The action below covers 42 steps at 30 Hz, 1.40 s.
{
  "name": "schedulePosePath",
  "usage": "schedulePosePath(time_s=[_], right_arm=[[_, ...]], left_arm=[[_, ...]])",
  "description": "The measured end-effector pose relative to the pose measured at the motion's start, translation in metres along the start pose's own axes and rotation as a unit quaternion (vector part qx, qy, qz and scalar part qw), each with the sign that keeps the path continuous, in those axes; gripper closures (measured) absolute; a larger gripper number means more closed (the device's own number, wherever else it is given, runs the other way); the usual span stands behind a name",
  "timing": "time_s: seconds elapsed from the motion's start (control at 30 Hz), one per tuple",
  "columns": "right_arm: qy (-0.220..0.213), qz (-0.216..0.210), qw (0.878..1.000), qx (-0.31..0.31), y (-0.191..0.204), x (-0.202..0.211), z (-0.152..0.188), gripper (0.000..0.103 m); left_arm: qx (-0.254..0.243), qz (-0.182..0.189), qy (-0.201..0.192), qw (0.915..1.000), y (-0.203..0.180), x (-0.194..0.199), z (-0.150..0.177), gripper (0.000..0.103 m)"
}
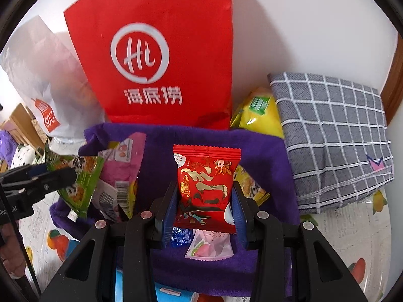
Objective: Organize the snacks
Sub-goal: 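Lower both snacks onto the purple towel and open both tools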
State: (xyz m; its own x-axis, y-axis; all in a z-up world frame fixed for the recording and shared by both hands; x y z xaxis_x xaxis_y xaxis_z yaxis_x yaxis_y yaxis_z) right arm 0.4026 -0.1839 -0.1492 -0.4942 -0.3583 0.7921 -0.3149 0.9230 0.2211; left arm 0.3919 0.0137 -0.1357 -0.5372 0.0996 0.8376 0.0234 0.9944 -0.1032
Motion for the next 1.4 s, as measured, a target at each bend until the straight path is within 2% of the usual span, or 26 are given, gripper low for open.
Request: schedulePosePath(time_s=[0.33,0.6,0.87,0.97,1.03,1.1,1.17,1.23,1.4], right_arm=[[0.027,0.004,1.000,0.009,0.002,-0.024,0.008,0.062],[0.027,0.008,1.000,0.008,0.000,-0.026,0.008,0.062],[0.030,0.011,0.999,0.005,-0.003,-0.027,0.007,0.061],[0.033,0.013,0.999,-0.001,-0.005,-0.025,0.007,0.055],[0.035,0.015,0.999,-0.007,-0.006,-0.023,0.007,0.044],[0.031,0.013,0.999,-0.007,-0.006,-0.017,0.007,0.043],[0.025,0.017,1.000,-0.006,-0.005,-0.010,0.006,0.038],[0.007,0.019,1.000,-0.007,-0.004,0.001,0.004,0.029],[-0.016,0.019,1.000,-0.014,0.003,0.027,0.006,0.025]], left_arm=[[-0.025,0.002,-0.001,0.9997,-0.015,-0.005,0.002,0.048],[-0.043,-0.007,0.010,0.9990,-0.027,-0.016,0.010,0.047],[-0.038,-0.013,0.016,0.9991,-0.023,-0.019,0.011,0.045],[-0.032,-0.015,0.018,0.9992,-0.021,-0.018,0.011,0.036],[-0.030,-0.011,0.020,0.9993,-0.018,-0.015,0.013,0.030],[-0.024,-0.009,0.019,0.9995,-0.015,-0.011,0.015,0.030],[-0.016,-0.006,0.016,0.9997,-0.011,-0.005,0.016,0.027],[-0.010,-0.006,0.013,0.9999,-0.008,0.000,0.016,0.027],[-0.004,-0.010,0.005,0.9999,-0.002,0.020,0.021,0.026]])
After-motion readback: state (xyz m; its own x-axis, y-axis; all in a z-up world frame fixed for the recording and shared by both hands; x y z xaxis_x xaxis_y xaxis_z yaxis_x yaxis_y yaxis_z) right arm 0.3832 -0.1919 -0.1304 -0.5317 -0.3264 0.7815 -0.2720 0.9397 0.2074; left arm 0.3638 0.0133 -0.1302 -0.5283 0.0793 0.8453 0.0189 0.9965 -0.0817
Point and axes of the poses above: each gripper's, at about its wrist camera, not at the fingertips, and x roughly against the way its jaws point, y to its left, z to its underside, the point moved 4 cm from there along -x, roughly the way its jaws point, and after that the axes turned 9 degrees about -z, right-handed, at the moved point
